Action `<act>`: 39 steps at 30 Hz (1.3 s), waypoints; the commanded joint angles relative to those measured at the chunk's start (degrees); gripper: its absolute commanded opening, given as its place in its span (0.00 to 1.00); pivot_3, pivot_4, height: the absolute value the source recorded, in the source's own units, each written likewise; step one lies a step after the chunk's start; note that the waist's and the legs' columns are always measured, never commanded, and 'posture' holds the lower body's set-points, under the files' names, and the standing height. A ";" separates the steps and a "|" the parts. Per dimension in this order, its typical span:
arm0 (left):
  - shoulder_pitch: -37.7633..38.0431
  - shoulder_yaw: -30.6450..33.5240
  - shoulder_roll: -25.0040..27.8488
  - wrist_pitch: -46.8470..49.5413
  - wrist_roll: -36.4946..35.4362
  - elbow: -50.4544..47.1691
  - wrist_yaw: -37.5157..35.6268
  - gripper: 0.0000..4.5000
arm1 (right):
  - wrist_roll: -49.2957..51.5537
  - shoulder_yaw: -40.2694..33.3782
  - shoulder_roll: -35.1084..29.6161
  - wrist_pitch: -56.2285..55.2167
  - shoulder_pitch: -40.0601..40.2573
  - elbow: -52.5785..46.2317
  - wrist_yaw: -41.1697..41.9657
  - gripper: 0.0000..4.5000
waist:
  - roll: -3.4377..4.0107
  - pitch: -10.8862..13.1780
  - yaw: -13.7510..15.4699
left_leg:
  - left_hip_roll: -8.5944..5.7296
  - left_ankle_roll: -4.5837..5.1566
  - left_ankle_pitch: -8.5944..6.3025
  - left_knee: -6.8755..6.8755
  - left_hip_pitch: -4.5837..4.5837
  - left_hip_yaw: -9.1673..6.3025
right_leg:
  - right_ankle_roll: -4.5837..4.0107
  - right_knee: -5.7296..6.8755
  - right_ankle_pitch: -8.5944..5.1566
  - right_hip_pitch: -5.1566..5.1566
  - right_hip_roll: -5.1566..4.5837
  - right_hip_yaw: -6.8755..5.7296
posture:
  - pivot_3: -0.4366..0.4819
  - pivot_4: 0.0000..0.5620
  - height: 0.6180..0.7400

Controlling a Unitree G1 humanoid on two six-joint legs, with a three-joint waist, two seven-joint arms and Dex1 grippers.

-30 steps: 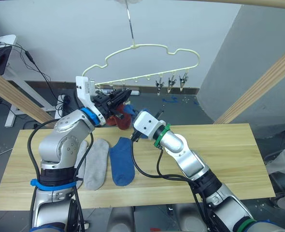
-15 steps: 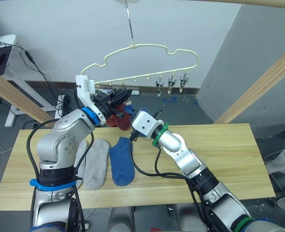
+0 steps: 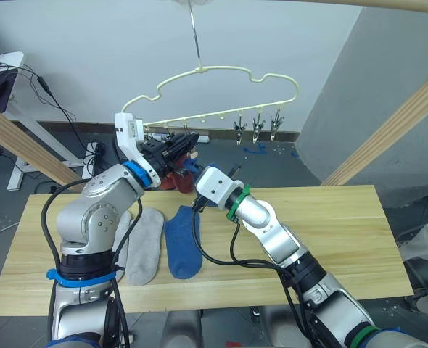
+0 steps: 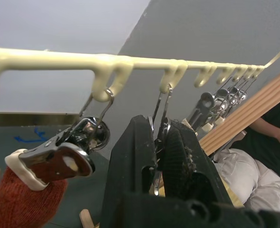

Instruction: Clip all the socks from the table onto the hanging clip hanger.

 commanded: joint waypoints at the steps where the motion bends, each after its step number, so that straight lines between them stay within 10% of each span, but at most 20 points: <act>1: 0.17 0.60 -0.24 -0.17 -1.32 -2.85 -0.07 0.05 | 0.63 -0.16 1.23 -0.46 -0.46 -0.88 0.46 0.00 | 0.00 0.00 0.00 | 0.00 0.00 0.00 0.00 0.00 0.00 | 0.00 0.00 0.00 0.00 0.00 0.00 | 0.44 0.55 0.96; 36: 2.40 0.58 -0.08 0.35 -1.55 -3.63 -0.39 0.05 | 1.47 -2.43 3.91 -2.81 -1.29 -0.60 -1.77 0.00 | 0.00 0.00 0.02 | 0.01 0.01 0.00 0.00 0.00 0.00 | 0.00 0.01 0.00 0.00 0.00 0.00 | 0.45 0.54 0.96; 39: 2.60 0.49 0.07 0.45 -1.38 -3.68 -0.15 0.27 | 1.67 -2.68 4.14 -2.88 -1.25 -0.53 -1.87 0.00 | 0.00 0.00 0.02 | 0.00 0.01 -0.01 0.00 0.00 0.00 | 0.00 0.01 0.00 0.00 -0.01 0.00 | 0.46 0.54 0.96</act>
